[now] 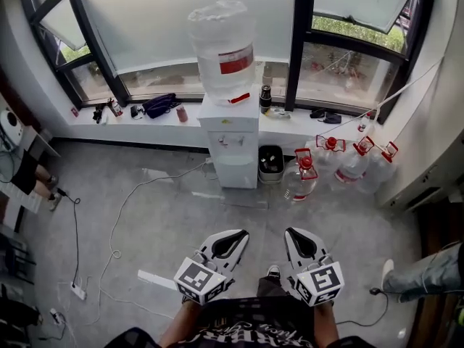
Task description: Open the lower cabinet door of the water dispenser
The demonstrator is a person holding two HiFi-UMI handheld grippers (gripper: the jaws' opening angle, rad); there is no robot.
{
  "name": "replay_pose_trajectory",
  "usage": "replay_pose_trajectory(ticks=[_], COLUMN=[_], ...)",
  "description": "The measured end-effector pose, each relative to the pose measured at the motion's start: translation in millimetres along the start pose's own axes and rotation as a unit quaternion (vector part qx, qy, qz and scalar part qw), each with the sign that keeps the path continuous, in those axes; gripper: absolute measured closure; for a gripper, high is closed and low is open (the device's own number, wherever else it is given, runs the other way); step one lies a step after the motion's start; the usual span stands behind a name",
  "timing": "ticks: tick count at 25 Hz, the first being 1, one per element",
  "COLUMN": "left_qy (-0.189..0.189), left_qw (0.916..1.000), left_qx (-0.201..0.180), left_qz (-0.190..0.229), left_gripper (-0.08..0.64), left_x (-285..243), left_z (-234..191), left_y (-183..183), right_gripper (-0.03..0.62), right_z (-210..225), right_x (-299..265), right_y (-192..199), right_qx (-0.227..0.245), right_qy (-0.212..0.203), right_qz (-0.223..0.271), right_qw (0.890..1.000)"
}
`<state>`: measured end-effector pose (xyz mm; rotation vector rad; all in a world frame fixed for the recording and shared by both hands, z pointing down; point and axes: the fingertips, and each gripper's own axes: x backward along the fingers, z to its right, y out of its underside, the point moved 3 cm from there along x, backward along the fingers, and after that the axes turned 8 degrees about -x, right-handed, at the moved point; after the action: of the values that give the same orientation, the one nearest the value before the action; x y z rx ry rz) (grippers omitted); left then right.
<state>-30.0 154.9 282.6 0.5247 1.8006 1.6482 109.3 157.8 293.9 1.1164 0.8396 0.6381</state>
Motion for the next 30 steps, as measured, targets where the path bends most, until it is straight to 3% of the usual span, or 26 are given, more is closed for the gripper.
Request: replay_pose_trajectory(ticks=[6, 14, 21, 30], left_qy=[-0.003, -0.039, -0.065, -0.032], left_qw=[0.9998, 0.9978, 0.9961, 0.9976], left_qx=[-0.018, -0.021, -0.02, -0.024], left_qz=[-0.006, -0.049, -0.057, -0.056], left_gripper=[0.531, 0.531, 0.531, 0.531], left_x=[-75, -95, -107, -139], left_z=[17, 11, -19, -100], left_y=[-9, -3, -7, 7], right_gripper=[0.574, 0.574, 0.574, 0.568], right_z=[76, 114, 130, 148], right_x=[-3, -25, -66, -167], right_y=[-9, -1, -6, -3], right_qx=[-0.015, -0.048, -0.065, -0.042], right_qy=[-0.013, -0.046, -0.07, -0.046], right_qz=[-0.007, -0.021, -0.029, -0.04], right_qw=[1.0, 0.998, 0.995, 0.997])
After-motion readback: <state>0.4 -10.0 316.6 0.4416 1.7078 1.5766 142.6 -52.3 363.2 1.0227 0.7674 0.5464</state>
